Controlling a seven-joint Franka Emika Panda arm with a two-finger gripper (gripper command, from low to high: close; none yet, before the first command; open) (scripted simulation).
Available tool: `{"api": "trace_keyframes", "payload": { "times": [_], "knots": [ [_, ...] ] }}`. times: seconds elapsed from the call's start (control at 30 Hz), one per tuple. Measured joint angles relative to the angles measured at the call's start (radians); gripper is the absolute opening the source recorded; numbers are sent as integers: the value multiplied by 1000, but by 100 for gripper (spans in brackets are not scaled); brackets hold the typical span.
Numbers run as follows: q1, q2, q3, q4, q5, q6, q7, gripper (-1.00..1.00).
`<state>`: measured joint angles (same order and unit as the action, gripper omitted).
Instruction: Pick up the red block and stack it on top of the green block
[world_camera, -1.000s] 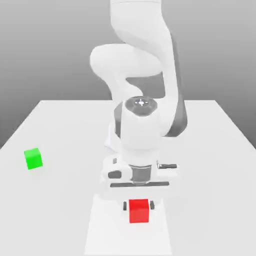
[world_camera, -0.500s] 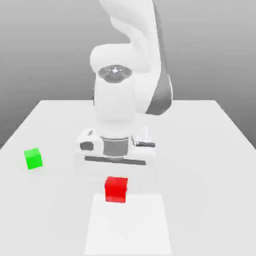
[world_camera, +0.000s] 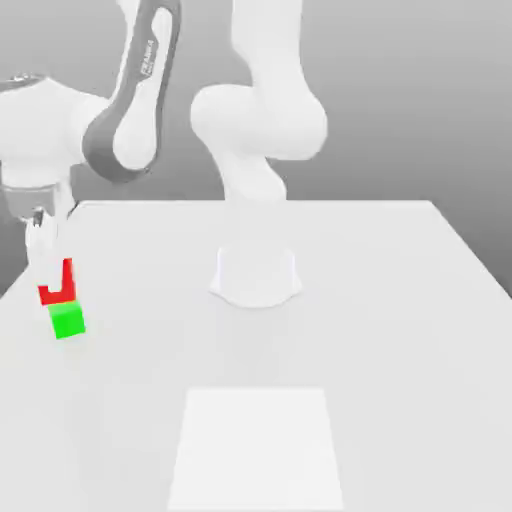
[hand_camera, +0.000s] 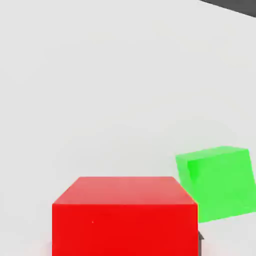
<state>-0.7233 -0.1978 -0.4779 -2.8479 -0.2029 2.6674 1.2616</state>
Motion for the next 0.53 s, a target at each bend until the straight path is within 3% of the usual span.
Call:
{"api": "trace_keyframes", "payload": {
  "times": [0.23, 0.47, 0.5, 0.53],
  "knots": [
    [27, 104, -44, 6, 114, 95, -68, -100],
    [44, 265, -3, 7, 350, 233, -234, -100],
    [38, 278, 7, 7, 370, 243, -248, 100],
    [38, 278, 7, 7, 370, 243, -248, 100]
  ]
}}
